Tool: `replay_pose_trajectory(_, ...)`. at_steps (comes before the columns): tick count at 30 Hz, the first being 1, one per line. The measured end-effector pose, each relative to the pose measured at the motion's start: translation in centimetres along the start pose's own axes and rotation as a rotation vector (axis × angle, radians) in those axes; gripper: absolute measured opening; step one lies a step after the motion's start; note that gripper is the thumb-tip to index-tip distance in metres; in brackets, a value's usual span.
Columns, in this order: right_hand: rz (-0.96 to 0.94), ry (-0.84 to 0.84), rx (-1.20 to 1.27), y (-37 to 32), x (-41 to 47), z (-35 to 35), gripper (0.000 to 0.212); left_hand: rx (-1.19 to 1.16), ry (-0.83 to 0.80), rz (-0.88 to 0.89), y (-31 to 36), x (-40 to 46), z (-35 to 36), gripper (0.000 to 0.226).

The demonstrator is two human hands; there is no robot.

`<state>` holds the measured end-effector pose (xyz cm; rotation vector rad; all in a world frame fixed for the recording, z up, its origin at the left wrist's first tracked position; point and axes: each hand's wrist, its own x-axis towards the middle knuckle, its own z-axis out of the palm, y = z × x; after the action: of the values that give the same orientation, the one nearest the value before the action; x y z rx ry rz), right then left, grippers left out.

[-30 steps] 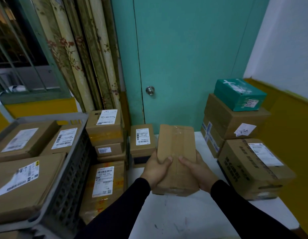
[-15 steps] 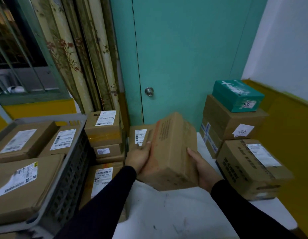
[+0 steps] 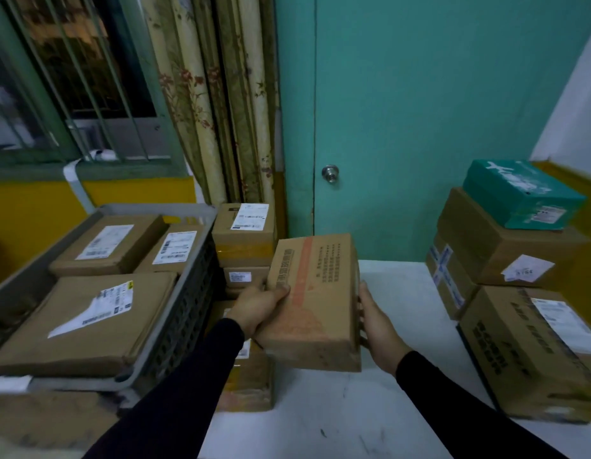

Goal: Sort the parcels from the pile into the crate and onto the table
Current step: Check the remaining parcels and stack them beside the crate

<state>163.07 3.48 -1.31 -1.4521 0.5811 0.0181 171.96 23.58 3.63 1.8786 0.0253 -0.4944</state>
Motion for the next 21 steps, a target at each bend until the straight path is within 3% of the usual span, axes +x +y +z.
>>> replay_pose_trajectory(3, 0.032, -0.144, 0.0, 0.2, -0.4, 3.4, 0.083, 0.124, 0.089, -0.021, -0.9, -0.4, -2.8, 0.034)
replay_pose_trajectory(5, 0.058, -0.214, 0.022, 0.4, -0.4, 5.6, 0.066, 0.191, 0.149, -0.014, -1.5, -1.2, -4.5, 0.033)
replay_pose_trajectory(8, 0.06, -0.307, 0.025, 0.8, -0.1, 8.2, 0.043, 0.349, 0.203, 0.014, -2.5, -2.1, -6.2, 0.049)
replay_pose_trajectory(13, 0.034, -0.401, 0.02, 2.6, 1.3, 11.5, 0.051, 0.622, 0.261, 0.096, -4.9, -2.2, -8.1, 0.039)
replay_pose_trajectory(21, -0.045, -0.441, -0.032, 3.4, 2.4, 14.0, 0.049, 1.016, 0.239, 0.199, -7.1, -1.4, -7.2, 0.061)
